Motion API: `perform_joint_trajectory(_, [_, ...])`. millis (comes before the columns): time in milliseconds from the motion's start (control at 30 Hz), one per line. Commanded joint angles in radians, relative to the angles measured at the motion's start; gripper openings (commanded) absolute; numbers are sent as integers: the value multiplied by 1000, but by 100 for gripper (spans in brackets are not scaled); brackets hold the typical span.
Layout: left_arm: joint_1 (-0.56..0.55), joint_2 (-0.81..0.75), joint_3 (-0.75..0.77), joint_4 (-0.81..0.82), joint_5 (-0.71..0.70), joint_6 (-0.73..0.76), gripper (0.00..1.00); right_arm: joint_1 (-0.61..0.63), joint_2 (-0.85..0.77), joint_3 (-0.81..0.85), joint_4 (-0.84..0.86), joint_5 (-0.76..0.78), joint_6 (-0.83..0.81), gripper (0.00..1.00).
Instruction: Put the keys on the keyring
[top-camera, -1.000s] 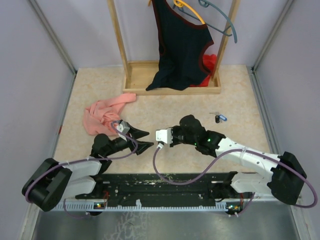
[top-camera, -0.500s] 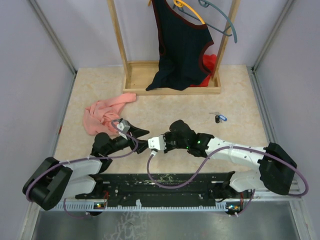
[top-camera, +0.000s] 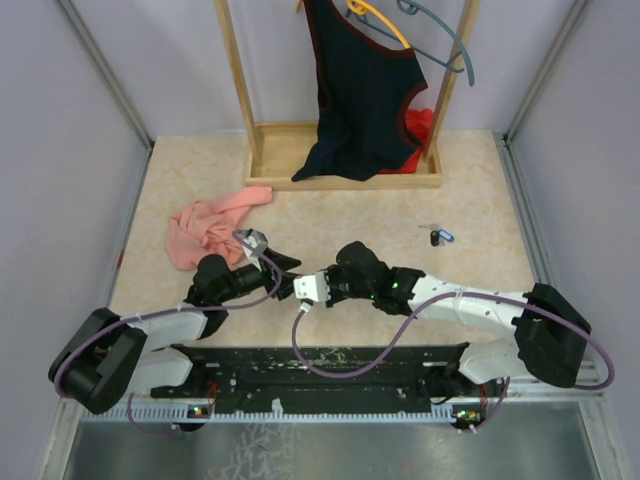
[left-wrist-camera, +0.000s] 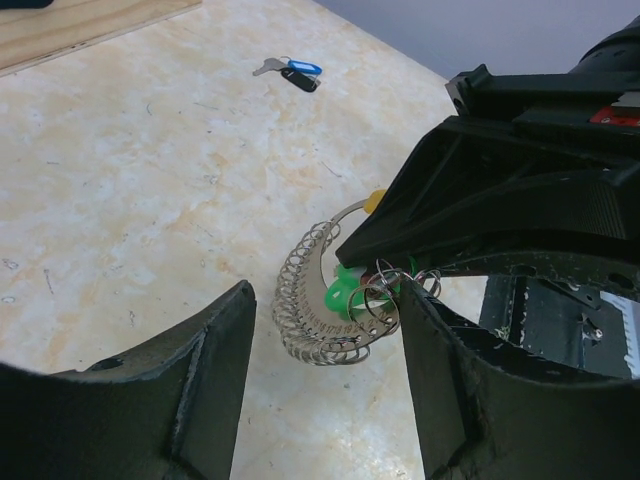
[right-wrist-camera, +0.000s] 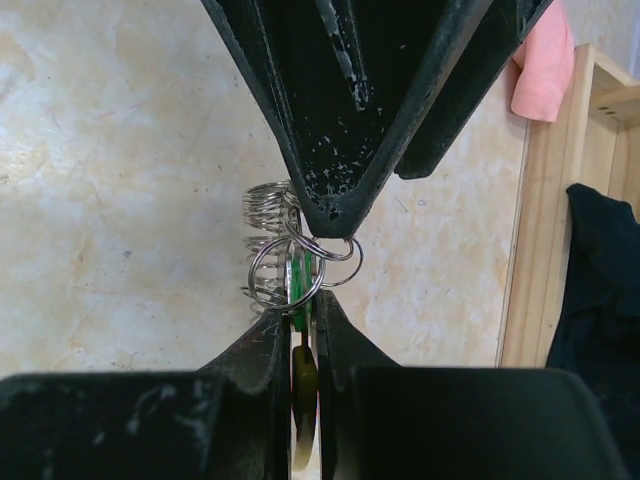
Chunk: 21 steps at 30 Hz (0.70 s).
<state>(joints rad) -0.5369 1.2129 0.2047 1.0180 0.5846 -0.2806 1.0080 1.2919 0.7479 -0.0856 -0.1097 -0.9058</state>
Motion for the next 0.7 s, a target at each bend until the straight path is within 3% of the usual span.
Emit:
perform_joint_trajectory(0, [2,10,40,-77,-45,27,63,11,-39,31,87,32,11,0])
perform_joint_trajectory(100, [3,-1,47,-138,-99,41,57,-22,-76,5,96,41,22,0])
perform_joint_trajectory(300, [5,-61,48,-214,-180,57,51,-119,-215,-56,117,-97,51,0])
perform_joint_trajectory(400, [4,-101,33,-205,-138,98,55,-148,-247,-77,124,-166,56,0])
perform_joint_trajectory(533, [5,-148,5,-157,-20,163,67,-172,-250,-96,144,-245,53,0])
perform_joint_trajectory(667, [5,-158,-2,-134,82,218,71,-174,-238,-102,159,-288,47,0])
